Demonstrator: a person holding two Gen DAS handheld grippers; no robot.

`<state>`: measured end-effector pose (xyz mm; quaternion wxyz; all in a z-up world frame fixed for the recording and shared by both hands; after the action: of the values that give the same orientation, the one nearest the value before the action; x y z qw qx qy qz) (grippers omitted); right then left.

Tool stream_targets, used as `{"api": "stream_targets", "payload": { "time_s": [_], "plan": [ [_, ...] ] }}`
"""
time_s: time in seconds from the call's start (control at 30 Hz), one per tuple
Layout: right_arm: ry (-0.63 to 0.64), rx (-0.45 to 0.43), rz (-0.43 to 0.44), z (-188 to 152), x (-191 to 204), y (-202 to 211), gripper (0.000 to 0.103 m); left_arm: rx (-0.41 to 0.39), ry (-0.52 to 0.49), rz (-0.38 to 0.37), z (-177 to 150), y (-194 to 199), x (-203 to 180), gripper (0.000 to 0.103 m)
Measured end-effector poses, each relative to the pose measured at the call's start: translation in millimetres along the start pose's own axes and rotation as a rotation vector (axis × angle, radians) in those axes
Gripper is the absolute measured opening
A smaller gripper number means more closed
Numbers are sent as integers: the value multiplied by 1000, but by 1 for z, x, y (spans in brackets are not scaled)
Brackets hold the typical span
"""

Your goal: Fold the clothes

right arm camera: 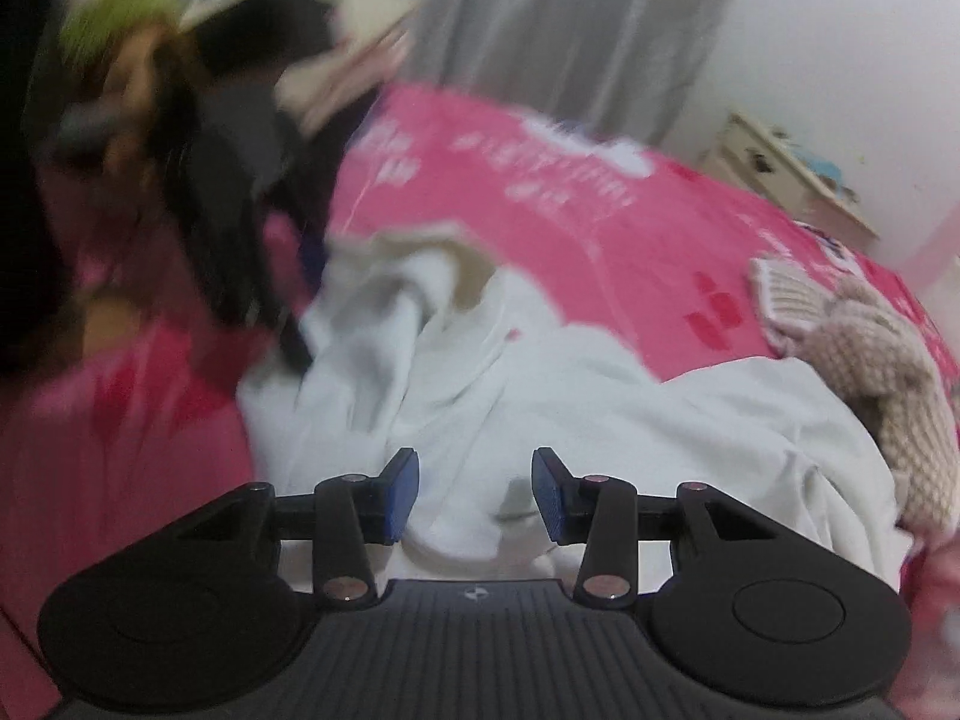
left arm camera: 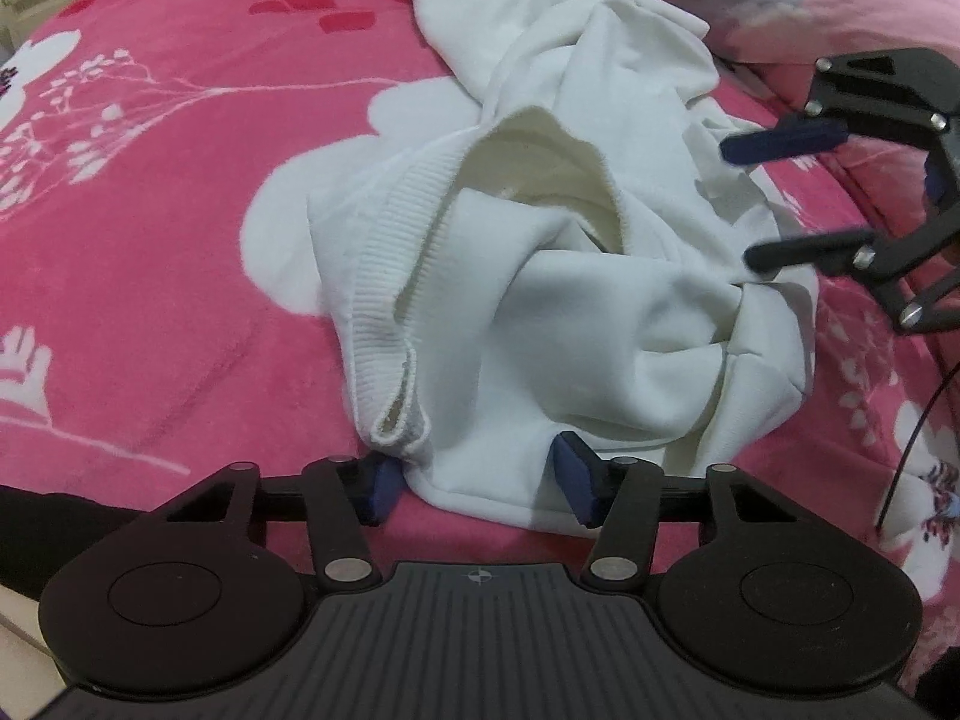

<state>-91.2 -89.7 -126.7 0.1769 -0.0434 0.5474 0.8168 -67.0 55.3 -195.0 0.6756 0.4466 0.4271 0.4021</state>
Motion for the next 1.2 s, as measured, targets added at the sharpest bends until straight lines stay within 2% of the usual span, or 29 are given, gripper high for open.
{"api": "stream_targets", "payload": {
  "time_s": [0.17, 0.27, 0.33, 0.4, 0.5, 0.6, 0.8, 0.83, 0.87, 0.9, 0.93, 1.03, 1.2],
  "plan": [
    [96, 33, 20, -2, 10, -1, 44, -3, 32, -8, 0, 0, 4, 51],
    [79, 39, 42, -4, 8, -2, 44, -10, 41, 1, 1, -2, 2, 52],
    [99, 49, 21, -4, 12, -9, 45, -14, 48, 9, 2, -3, 0, 55],
    [137, 59, -62, -2, 15, -22, 45, -22, 46, 21, 3, -4, -2, 55],
    [52, 22, -167, 9, -4, -27, 44, -33, 39, 38, 3, -4, -4, 54],
    [-101, -53, -162, 18, -26, -19, 44, -34, 38, 40, 2, -4, -3, 53],
    [-104, -59, -206, 26, -25, -40, 44, -49, 63, 49, 4, -6, -4, 53],
    [-125, -67, -213, 27, -27, -42, 43, -59, 63, 57, 4, -6, -5, 50],
    [-146, -74, -220, 29, -29, -45, 37, -71, 66, 63, 4, -5, -5, 48],
    [-165, -83, -233, 30, -31, -46, 23, -84, 70, 69, 4, -4, -5, 41],
    [-179, -95, -263, 32, -33, -45, 16, -98, 74, 75, 4, -3, -5, 31],
    [-262, -162, -354, 36, -47, -31, 13, -139, 87, 89, 9, 4, -6, 10],
    [-460, -297, -549, 32, -90, 30, 9, -283, 82, 169, 28, 36, -7, 7]
  ]
}}
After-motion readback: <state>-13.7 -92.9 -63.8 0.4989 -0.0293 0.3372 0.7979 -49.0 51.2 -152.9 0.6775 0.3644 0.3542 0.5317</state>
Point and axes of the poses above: each gripper's, at about its wrist camera, not at the fingertips, and y roughly against the way its jaws point, x to its left, z to its top, the point moved 8 cm from there along -y, roughly the way its jaws point, and after that the axes turned 12 degrees about x, right-handed, at the moved point
